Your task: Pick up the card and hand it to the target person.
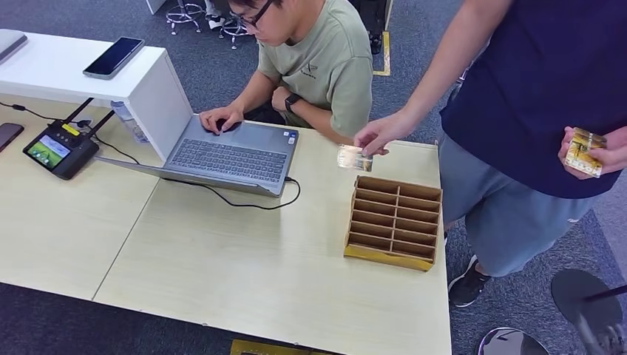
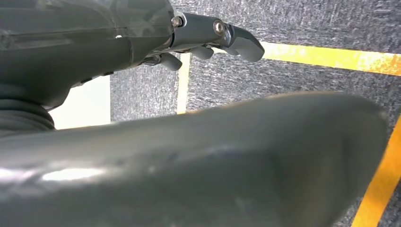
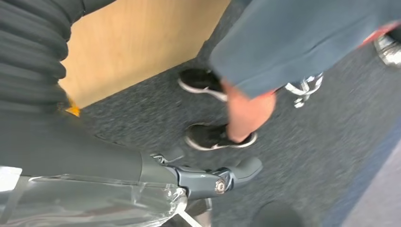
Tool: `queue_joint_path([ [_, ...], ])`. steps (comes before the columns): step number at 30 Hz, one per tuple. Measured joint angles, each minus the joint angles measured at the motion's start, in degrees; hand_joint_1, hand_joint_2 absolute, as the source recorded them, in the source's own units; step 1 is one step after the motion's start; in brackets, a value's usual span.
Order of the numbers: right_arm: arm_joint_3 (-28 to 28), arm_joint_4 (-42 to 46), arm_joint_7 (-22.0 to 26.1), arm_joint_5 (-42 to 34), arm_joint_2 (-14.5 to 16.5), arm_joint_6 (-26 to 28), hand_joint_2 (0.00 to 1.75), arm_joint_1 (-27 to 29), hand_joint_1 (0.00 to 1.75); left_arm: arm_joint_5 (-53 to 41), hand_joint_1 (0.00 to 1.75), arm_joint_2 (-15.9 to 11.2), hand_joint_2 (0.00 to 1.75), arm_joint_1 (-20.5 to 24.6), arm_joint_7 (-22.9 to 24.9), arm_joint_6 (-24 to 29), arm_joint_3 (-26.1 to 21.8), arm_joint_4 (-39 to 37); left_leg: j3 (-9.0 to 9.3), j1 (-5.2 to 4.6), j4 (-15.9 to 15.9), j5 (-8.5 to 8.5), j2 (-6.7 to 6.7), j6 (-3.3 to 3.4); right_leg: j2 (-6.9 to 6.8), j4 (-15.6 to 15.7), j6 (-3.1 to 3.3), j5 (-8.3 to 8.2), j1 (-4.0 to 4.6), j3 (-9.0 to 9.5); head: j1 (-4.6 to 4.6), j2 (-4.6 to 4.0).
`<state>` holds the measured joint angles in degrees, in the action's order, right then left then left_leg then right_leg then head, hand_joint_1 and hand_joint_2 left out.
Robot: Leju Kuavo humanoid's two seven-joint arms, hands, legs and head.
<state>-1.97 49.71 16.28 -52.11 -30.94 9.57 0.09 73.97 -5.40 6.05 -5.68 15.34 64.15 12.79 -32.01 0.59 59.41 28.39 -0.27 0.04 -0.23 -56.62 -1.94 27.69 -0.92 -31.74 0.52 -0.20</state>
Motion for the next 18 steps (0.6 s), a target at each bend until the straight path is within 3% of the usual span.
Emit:
queue_joint_path([
  [7, 0.6, -13.9, 1.8, -0.5, 2.5, -3.2, 1.75, -2.9, 0.0, -0.1, 0.0, 0.0, 0.0, 0.0, -0.2, -0.2, 0.0, 0.0, -0.02, 0.0, 0.0, 0.01, 0.01, 0.0, 0.01, 0.0, 0.0, 0.0, 0.0, 0.01, 0.01, 0.0],
  [18, 1.4, -21.1, 0.7, -0.2, 4.2, -3.3, 1.75, -5.3, 0.0, -0.8, 0.0, 0.0, 0.0, 0.0, -0.6, -0.5, 0.0, 0.0, -0.02, 0.0, 0.0, 0.01, 0.01, 0.0, 0.01, 0.0, 0.0, 0.0, 0.0, 0.02, 0.01, 0.0],
])
